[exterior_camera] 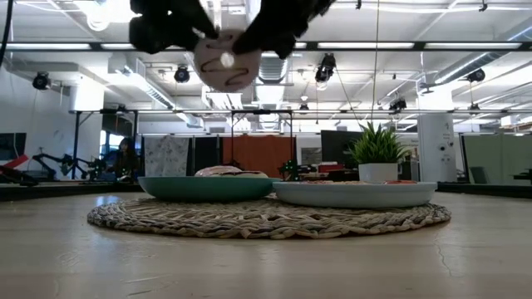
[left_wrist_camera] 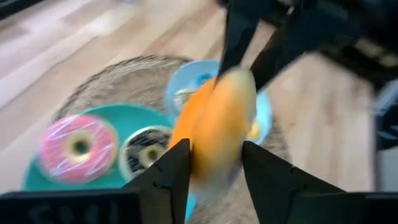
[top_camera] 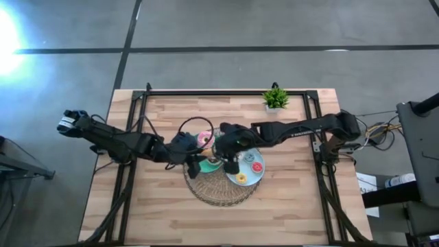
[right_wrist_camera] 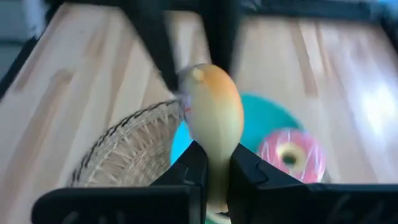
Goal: Pick & Place donuts
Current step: Put the big purple donut on the green plate
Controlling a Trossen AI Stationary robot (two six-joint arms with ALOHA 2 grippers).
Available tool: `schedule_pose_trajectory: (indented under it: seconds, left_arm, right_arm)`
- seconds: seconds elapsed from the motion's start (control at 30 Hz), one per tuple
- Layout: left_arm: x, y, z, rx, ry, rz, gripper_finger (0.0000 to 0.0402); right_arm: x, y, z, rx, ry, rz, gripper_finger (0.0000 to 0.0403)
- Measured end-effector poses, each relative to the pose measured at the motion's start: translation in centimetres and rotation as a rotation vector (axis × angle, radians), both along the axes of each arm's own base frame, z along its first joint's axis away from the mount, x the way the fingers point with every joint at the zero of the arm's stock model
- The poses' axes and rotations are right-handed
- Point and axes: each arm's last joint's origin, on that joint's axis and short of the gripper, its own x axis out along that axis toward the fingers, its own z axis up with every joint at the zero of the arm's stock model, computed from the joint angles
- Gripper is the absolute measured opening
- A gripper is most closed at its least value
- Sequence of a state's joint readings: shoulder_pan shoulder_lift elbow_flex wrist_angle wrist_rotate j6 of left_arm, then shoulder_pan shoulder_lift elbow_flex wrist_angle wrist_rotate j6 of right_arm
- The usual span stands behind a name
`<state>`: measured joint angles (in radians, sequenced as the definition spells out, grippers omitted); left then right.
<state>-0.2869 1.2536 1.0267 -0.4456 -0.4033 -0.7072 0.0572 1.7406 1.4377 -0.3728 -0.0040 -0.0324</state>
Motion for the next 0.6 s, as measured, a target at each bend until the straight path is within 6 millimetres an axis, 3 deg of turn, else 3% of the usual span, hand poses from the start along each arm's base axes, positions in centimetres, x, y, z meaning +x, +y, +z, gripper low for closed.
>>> schedule_pose_trajectory:
  seconds: [0.2,0.33,0.6]
  left_arm:
    - [-2.0,-1.1,-0.4,0.016,0.063,0.101,0.0135]
    - [-3.7,-2.6,-0.2,0.045,0.034,0.171,0.0135]
    - [-6.1,-5.3,0.6,0.067,-0.089,0.19,0.0135]
  right_arm:
    - [1.5,-3.0,-3.6,0.335,0.113,-0.225,0.0027]
    - [3.6,-3.6,-6.1,0.546,0.113,-0.284,0.0028]
    - [8.1,-4.4,-9.1,0.637,0.162,-0.36,0.0029]
